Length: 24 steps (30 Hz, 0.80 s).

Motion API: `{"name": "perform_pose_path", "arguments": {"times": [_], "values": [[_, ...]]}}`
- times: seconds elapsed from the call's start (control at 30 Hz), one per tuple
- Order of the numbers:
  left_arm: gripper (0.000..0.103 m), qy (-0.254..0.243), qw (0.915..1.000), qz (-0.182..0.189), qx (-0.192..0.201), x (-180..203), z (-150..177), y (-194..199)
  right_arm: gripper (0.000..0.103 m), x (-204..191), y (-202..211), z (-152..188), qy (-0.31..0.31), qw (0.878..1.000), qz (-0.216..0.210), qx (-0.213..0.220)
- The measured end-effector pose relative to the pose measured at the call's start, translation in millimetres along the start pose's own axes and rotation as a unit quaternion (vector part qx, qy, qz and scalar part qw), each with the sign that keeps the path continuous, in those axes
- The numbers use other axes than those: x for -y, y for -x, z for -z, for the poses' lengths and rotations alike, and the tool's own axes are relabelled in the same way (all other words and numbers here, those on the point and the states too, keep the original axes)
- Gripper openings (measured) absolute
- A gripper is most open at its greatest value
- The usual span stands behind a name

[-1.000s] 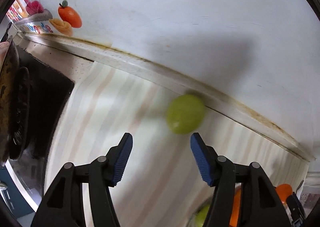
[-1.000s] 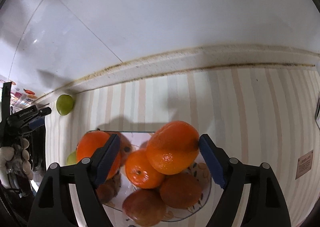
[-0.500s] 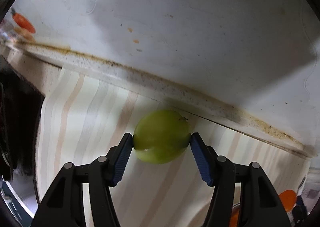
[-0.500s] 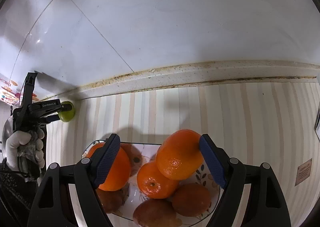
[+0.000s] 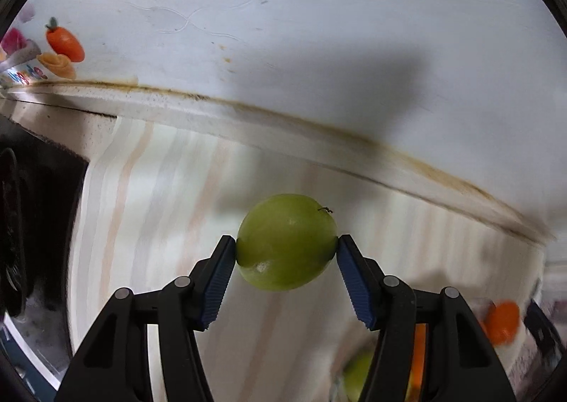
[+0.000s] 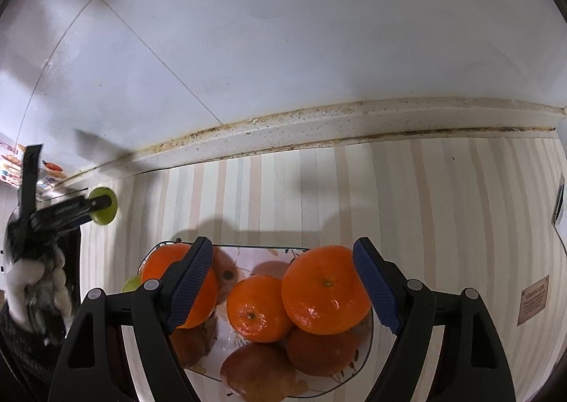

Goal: Organize fruits
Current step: 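Hold the green apple with the left tool above the plate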

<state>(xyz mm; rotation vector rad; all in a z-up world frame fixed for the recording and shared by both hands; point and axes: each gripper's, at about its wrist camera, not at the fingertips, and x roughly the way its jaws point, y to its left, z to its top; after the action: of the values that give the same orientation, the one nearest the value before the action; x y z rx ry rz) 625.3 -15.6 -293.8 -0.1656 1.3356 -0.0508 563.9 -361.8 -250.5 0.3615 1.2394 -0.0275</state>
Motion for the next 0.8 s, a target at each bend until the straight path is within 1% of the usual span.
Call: {"name": "perform_pose_path", "arguments": {"times": [0.07,0.1,0.17,0.3,0.43,0.47,0.6,0.7,0.8], "values": [[0.057,-0.011,0.9997,0.02,-0.002,6,19,14,0.084,2,1,1,-0.002,1.0,0.0,0.0],[0.057,-0.012,0.9993,0.036,-0.002,8,33,23,0.084,3,2,1,-0.005,1.0,-0.002,-0.001],[0.057,-0.02,0.9984,0.051,-0.011,12,55,32,0.084,5,3,3,-0.01,1.0,-0.005,-0.001],[0.057,-0.022,0.9956,0.078,-0.048,18,102,34,0.084,7,8,6,-0.012,1.0,-0.006,0.0],[0.057,-0.021,0.9949,0.078,-0.061,24,114,31,0.084,6,13,10,-0.009,1.0,-0.005,-0.002],[0.057,-0.015,0.9947,0.08,-0.062,21,110,29,0.084,5,13,12,-0.009,1.0,-0.006,-0.002],[0.057,0.009,0.9936,0.089,-0.069,19,113,23,0.084,5,15,21,-0.01,1.0,-0.006,-0.007],[0.056,0.017,0.9919,0.099,-0.078,18,118,19,0.084,5,16,27,-0.009,1.0,-0.006,-0.011],[0.056,0.015,0.9918,0.102,-0.075,22,125,19,0.084,5,18,32,-0.006,1.0,-0.004,-0.012]]}}
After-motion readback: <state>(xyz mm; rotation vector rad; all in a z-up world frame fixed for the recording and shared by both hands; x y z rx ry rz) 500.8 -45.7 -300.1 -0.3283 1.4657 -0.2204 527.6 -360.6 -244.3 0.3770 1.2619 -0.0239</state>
